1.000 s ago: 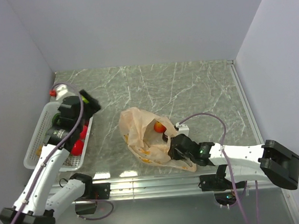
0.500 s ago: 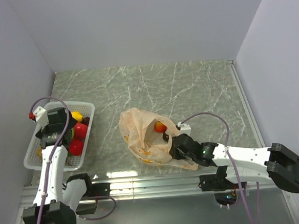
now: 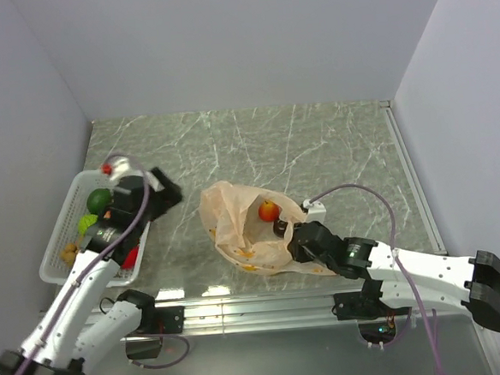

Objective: Untie the knot of the plastic bag and take out the fruit

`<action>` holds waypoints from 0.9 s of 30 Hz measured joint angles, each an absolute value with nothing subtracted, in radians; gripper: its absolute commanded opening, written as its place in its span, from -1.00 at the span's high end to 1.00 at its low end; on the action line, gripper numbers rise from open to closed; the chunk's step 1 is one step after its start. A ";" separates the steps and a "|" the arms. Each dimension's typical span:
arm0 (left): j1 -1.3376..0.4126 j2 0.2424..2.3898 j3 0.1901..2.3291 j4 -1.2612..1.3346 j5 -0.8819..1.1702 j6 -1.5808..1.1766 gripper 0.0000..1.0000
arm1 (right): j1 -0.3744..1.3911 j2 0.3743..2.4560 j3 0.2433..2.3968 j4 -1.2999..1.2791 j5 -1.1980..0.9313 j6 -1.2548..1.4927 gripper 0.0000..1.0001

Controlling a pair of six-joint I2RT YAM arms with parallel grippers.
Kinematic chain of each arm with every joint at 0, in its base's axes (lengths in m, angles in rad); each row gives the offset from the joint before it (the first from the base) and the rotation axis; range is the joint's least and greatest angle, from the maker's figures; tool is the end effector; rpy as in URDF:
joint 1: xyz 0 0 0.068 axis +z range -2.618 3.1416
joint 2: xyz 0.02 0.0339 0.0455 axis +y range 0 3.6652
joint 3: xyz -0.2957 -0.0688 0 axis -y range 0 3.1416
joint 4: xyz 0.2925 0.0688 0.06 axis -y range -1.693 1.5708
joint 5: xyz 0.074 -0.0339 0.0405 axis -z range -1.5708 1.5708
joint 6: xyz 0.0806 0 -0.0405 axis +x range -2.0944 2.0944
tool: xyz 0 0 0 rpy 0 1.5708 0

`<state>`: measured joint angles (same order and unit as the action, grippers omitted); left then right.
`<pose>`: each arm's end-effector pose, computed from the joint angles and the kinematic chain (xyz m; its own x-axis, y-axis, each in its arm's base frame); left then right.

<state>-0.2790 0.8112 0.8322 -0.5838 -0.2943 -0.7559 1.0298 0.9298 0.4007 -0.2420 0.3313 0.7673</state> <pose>0.2327 -0.0423 0.3134 -0.3922 -0.5705 -0.7216 -0.3317 0.8194 -0.4675 0.1428 0.1868 0.1500 -0.7376 0.0469 -0.6736 -0.2478 0.9092 0.3347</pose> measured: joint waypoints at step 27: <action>-1.143 1.597 1.161 -0.342 -0.377 -0.903 -0.68 | 1.030 0.764 0.258 -0.257 0.385 0.947 1.00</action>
